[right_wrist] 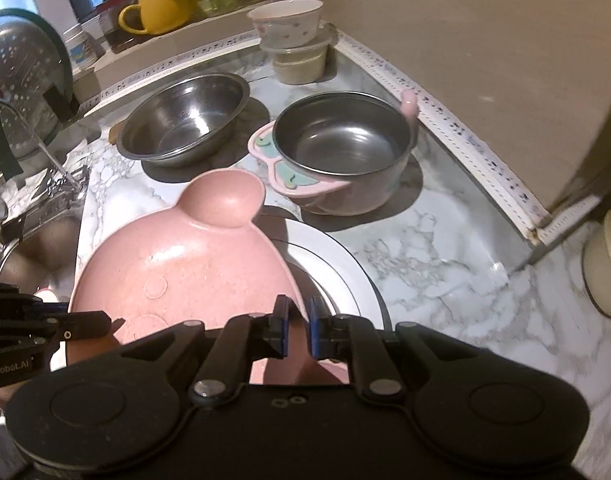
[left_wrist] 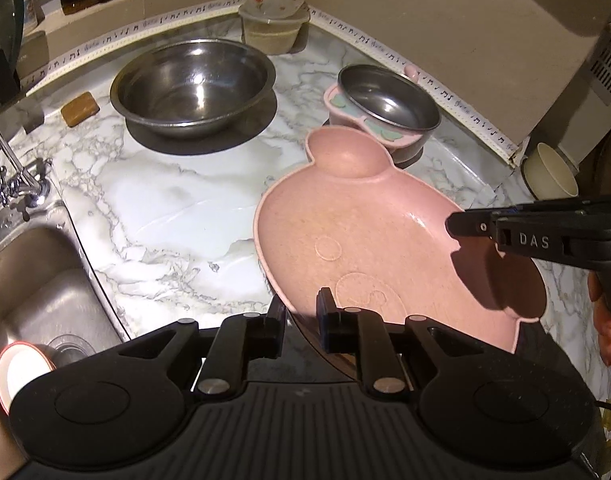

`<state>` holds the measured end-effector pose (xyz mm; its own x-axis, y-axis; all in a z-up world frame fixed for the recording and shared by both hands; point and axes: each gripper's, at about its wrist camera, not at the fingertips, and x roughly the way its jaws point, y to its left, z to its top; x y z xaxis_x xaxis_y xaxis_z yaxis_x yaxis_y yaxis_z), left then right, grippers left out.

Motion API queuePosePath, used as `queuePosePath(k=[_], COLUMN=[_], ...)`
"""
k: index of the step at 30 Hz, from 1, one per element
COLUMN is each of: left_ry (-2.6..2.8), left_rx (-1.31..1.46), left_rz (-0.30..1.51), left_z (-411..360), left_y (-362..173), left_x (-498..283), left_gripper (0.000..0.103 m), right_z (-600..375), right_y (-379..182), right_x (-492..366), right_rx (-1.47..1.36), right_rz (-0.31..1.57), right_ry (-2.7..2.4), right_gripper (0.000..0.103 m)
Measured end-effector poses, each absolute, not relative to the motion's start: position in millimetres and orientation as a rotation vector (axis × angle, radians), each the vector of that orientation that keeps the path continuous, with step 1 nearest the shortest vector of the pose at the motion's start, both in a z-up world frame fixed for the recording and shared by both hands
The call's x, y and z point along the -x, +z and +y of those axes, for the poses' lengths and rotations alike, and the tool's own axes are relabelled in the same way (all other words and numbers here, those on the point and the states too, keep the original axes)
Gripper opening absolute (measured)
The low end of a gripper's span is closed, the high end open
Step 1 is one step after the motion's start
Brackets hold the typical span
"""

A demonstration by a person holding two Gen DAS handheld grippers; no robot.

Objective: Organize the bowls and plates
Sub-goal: 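Lower the pink plate over the white plate stack with both grippers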

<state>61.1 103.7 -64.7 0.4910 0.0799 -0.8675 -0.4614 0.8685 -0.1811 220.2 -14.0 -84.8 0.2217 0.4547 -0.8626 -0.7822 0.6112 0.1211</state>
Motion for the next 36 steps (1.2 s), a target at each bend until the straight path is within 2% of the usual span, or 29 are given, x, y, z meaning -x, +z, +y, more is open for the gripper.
queuePosePath(k=[36], left_ry=[0.196], left_rx=[0.523], left_rz=[1.101], left_z=[118], left_y=[-86], left_x=[-71], left_gripper=[0.019], right_z=[-12], right_y=[-92], right_x=[-243], right_rx=[0.426], right_rz=[1.024], right_ry=[1.018], right_gripper=[0.01])
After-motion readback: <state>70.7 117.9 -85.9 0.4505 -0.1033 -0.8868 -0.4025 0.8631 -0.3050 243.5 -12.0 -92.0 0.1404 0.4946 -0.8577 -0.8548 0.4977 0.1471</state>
